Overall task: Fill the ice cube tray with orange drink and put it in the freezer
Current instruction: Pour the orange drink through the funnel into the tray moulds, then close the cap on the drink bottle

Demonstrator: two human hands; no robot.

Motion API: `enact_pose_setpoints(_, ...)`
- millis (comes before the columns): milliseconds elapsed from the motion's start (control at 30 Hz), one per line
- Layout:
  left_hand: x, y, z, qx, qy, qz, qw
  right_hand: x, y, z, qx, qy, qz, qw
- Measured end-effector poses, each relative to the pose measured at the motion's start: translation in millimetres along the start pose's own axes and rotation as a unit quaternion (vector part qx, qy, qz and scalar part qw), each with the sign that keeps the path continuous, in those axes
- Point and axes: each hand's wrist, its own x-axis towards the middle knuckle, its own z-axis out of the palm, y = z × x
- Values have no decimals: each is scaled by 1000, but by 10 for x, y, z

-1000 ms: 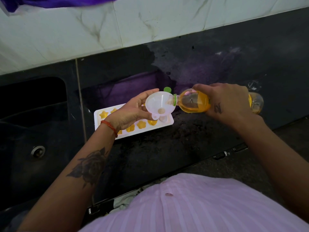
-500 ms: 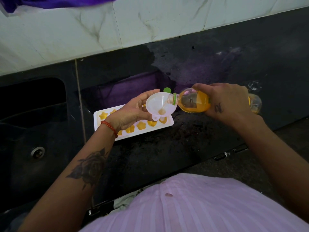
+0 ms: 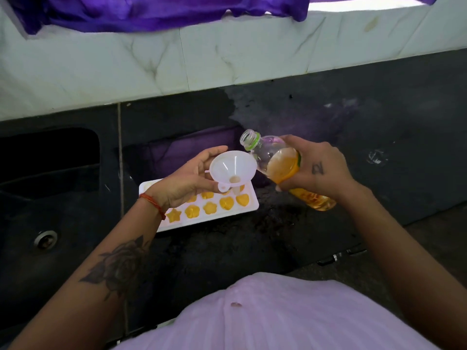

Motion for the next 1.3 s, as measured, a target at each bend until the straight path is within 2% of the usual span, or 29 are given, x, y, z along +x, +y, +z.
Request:
enact_pose_setpoints(167,-76,192,-95,-60,23,21,998,298,-159,-73,155,-4,-16,988)
enact_pose_setpoints(300,-110,372,-345,-14,88,74,993,615,-357,-114,268,-8,-45,962)
enact_pose_setpoints(567,42,385,-1088,76,268,127,952,1279,-676,133,328,35,-74,941)
enact_pose_setpoints(700,144,219,-1346,233,338,109,905,1454,-680,402,334,56,-68,938)
enact_pose_setpoints(800,181,83,-1483,423,355,75,830,1492,-654,584,343,65,-56,935)
enact_pose_setpoints(867,207,28,-1505,510,353,39,784,1489,-648,656,345,72,-52,934)
enact_pose_setpoints(900,227,3,-1501,520,350,29,779,1485,-642,681,346,75,-52,934)
enact_pose_setpoints(1033,270,-114,-1509,480,356,34,801,1465,-600,730,365,75,-49,927)
enact_pose_setpoints(1167,240,-193,-1508,458,344,42,819,1439,-513,754,371,5,-47,927)
enact_pose_setpoints(1233,218,-190,-1487,464,344,45,815,1443,-426,744,385,-38,-51,921)
enact_pose_setpoints(1300,191,-117,-1402,486,361,57,794,1432,-331,707,390,-57,-43,918)
